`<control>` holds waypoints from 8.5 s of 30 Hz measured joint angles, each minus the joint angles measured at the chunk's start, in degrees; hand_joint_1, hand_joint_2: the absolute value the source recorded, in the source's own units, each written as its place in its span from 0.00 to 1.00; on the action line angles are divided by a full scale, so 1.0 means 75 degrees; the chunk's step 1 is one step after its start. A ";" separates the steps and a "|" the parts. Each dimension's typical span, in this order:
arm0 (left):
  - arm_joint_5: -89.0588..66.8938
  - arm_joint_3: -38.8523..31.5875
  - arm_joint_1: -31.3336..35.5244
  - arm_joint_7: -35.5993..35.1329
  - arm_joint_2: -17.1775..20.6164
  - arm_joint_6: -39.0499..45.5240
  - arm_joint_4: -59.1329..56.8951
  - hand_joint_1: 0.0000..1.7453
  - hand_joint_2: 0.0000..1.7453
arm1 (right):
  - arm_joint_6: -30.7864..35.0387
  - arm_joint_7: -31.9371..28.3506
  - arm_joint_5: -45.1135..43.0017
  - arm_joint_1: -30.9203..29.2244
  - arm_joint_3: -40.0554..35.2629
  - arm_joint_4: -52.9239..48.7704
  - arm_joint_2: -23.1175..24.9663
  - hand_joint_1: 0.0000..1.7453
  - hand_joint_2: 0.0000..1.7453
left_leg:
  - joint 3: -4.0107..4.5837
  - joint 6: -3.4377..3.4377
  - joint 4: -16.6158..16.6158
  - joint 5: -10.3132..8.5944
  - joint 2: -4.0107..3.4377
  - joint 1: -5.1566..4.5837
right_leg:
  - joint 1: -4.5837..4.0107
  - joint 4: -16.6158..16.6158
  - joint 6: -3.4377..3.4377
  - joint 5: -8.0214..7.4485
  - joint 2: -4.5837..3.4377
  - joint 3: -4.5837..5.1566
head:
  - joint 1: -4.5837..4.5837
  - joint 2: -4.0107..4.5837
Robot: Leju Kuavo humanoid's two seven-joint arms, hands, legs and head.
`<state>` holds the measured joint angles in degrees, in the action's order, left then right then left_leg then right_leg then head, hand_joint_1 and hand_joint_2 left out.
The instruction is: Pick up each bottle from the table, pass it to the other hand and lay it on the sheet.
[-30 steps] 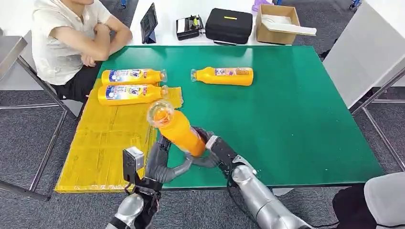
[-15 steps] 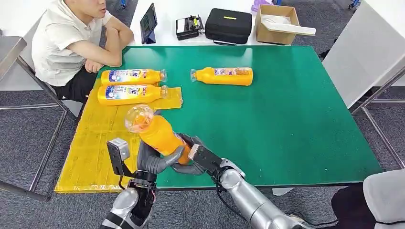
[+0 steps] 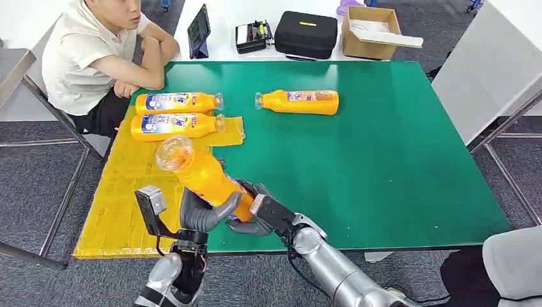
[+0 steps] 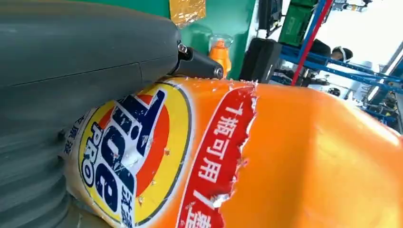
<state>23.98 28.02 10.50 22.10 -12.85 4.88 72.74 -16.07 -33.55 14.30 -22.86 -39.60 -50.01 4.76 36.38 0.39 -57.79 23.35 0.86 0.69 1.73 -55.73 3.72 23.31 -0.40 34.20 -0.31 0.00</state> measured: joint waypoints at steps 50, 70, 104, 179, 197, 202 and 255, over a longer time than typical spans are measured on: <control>-1.2042 -0.1507 0.1744 -0.1667 0.1227 0.3466 -0.3200 0.96 1.00 | 0.6837 -0.0478 0.2775 0.1058 0.3672 -0.0603 0.0498 0.00 1.00 | 0.0003 -0.0006 0.0000 -0.0016 0.0004 0.0003 | -0.0002 -0.0005 -0.0002 -0.0004 0.0006 0.0001 | 0.0000 0.0000; -1.1340 -0.1434 0.3355 -0.1644 0.1279 0.1241 -0.5893 0.00 1.00 | 0.6758 -0.0842 0.2095 0.1052 0.3421 -0.0589 0.0498 0.00 1.00 | -0.0055 -0.0013 0.0005 -0.0017 0.0007 0.0002 | -0.0003 -0.0008 -0.0005 -0.0005 0.0007 -0.0054 | 0.0000 0.0000; -0.8928 -0.0253 0.2245 0.0536 0.1714 -0.0084 -0.3511 0.00 1.00 | 0.6764 -0.0143 0.3325 -0.0928 0.3235 0.1408 -0.0510 0.00 1.00 | -0.0048 -0.0001 -0.0001 -0.0027 0.0029 -0.0007 | 0.0003 -0.0007 0.0002 -0.0008 0.0021 -0.0057 | 0.0003 0.0000; -0.6024 0.1431 0.0969 0.1128 0.1352 -0.0108 0.0044 0.00 1.00 | 0.2642 0.4051 0.7105 -0.2603 0.2617 0.4205 -0.1075 1.00 1.00 | -0.0002 0.0001 -0.0003 -0.0025 0.0039 -0.0005 | 0.0003 -0.0004 0.0004 -0.0006 0.0043 -0.0016 | 0.0000 0.0000; -0.4007 0.1213 0.0784 0.0840 0.1102 -0.0545 -0.0061 0.00 1.00 | 0.0077 0.1719 0.4504 -0.2543 0.4000 0.4261 -0.1437 1.00 1.00 | -0.0147 -0.0004 -0.0001 0.0010 -0.0008 -0.0003 | -0.0006 0.0007 -0.0002 -0.0002 0.0001 -0.0130 | 0.0000 0.0000; -0.2316 0.0591 0.0425 0.0171 0.0693 -0.0352 0.0181 0.00 1.00 | -0.0370 0.0550 0.3105 -0.2138 0.4824 0.4091 -0.1405 1.00 1.00 | -0.0146 -0.0004 -0.0001 0.0011 -0.0016 -0.0004 | -0.0006 0.0007 -0.0001 -0.0003 -0.0006 -0.0138 | 0.0000 0.0000; -0.0473 0.0102 0.0598 -0.0172 0.0143 0.0120 -0.0662 0.00 1.00 | 0.0070 0.0408 0.0148 -0.0305 -0.0163 -0.0825 0.0050 1.00 1.00 | 0.0005 -0.0002 0.0000 -0.0001 0.0006 0.0001 | 0.0000 -0.0004 -0.0001 0.0000 0.0004 0.0002 | 0.0000 0.0000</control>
<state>20.43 28.79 14.99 20.81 -11.78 5.77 67.78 -15.54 -30.49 15.41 -25.14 -40.83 -56.19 5.14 36.42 0.37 -57.79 23.34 0.91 0.69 1.73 -55.76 3.71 23.32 -0.37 34.22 -0.31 0.00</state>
